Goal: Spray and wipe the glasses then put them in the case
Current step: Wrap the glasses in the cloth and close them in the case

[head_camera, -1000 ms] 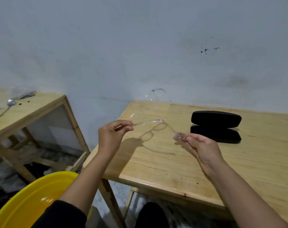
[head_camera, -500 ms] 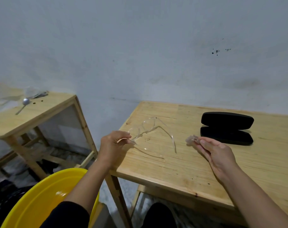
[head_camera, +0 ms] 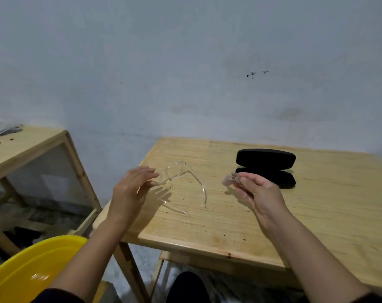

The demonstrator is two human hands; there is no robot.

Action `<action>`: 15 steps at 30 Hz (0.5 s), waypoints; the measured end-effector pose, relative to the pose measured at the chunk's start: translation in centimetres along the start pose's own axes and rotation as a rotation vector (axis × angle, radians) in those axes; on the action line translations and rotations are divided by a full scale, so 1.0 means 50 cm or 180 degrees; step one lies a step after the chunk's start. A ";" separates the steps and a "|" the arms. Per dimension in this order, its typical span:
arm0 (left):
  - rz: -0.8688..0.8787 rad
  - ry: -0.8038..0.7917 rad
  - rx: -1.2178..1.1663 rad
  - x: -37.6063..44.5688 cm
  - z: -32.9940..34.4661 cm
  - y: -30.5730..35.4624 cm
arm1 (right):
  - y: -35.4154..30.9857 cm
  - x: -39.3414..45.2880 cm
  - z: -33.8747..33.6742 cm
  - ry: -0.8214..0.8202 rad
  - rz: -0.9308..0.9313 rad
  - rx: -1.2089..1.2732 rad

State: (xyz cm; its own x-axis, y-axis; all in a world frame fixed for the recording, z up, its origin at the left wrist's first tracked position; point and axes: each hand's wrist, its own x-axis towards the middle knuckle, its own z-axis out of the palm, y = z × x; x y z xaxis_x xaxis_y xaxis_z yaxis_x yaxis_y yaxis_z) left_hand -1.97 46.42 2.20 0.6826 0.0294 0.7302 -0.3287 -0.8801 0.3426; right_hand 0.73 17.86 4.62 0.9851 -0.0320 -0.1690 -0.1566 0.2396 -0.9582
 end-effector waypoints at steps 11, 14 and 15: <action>-0.0125 -0.0827 -0.1719 0.045 0.188 0.297 | -0.043 -0.013 -0.062 0.0138 -0.0339 -0.0161; -0.0117 -0.0645 -0.1872 0.055 0.212 0.341 | -0.050 -0.017 -0.091 0.0154 -0.0425 -0.0429; -0.0182 -0.0598 -0.1939 0.060 0.216 0.352 | -0.051 -0.018 -0.101 0.0165 -0.0443 -0.0519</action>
State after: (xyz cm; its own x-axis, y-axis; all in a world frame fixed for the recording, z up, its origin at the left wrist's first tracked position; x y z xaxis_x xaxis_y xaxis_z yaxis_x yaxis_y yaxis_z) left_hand 1.31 25.88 4.02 0.7946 -0.0640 0.6038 -0.5628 -0.4508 0.6929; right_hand -0.11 12.38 6.04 0.9937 -0.1045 -0.0401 -0.0329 0.0692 -0.9971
